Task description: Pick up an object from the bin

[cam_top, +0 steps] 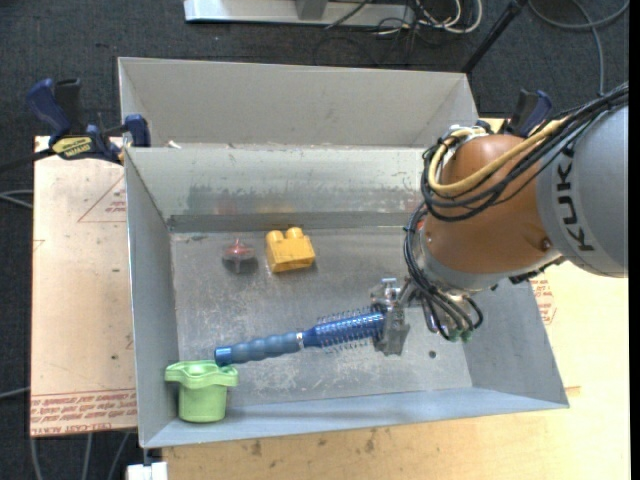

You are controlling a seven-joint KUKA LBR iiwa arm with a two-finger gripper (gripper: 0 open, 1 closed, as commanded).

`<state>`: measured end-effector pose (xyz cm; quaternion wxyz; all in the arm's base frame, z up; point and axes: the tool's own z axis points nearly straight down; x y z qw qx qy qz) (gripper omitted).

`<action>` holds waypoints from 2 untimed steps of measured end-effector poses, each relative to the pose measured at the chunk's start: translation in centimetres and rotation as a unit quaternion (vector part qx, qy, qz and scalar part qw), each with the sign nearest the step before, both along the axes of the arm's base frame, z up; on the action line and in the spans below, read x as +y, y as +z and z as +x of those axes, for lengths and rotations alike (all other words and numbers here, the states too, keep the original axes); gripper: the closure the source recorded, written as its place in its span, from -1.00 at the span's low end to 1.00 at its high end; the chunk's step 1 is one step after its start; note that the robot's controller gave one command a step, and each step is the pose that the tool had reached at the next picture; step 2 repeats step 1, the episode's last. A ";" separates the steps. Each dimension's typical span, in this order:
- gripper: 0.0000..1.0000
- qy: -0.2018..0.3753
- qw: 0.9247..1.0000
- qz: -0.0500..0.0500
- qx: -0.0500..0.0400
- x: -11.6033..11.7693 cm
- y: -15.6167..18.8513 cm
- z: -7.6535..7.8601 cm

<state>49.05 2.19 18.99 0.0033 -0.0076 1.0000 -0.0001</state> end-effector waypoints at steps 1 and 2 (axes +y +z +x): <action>1.00 0.177 0.984 -0.001 0.000 0.1 8.3 0.8; 1.00 0.177 0.984 -0.001 0.000 0.1 8.3 0.8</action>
Offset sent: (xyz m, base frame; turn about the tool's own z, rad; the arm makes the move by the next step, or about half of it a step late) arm 0.0064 0.0002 0.0821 -0.3577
